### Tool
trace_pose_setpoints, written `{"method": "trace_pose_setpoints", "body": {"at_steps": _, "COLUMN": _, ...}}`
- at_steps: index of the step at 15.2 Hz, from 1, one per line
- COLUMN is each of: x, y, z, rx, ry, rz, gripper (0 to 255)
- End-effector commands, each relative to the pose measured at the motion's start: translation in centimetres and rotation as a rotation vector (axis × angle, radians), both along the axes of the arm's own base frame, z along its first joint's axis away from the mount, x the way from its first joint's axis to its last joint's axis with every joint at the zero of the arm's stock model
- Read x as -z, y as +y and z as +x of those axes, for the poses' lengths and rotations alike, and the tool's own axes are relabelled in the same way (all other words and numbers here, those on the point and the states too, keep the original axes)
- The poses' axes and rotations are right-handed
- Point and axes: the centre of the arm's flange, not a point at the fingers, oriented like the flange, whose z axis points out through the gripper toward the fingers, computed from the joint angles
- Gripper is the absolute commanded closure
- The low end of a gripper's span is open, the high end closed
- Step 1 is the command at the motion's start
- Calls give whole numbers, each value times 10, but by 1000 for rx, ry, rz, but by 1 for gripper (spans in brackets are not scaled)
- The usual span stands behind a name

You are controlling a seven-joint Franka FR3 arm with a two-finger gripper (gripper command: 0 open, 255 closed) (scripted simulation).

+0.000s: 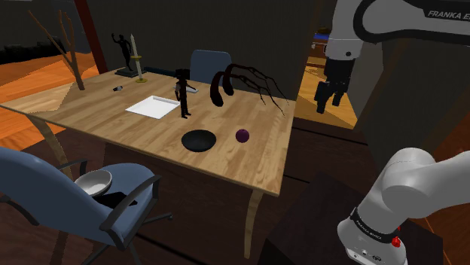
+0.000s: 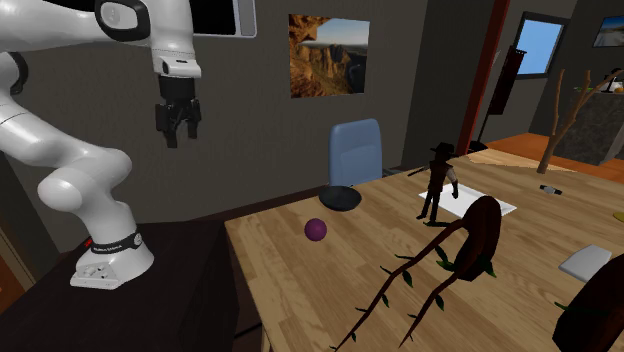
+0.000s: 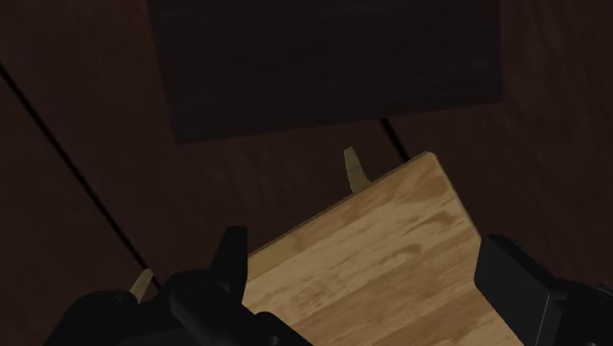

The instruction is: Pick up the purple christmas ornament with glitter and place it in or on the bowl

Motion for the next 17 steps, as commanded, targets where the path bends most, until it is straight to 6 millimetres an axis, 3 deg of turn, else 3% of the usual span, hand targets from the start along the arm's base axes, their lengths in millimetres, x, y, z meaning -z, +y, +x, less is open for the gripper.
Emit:
{"method": "trace_pose_setpoints", "body": {"at_steps": 1, "x": 0, "y": 0, "z": 0, "rx": 0, "ry": 0, "rz": 0, "gripper": 0}}
{"method": "trace_pose_setpoints", "body": {"at_steps": 17, "x": 130, "y": -33, "z": 155, "rx": -187, "ry": -56, "rz": 67, "gripper": 0}}
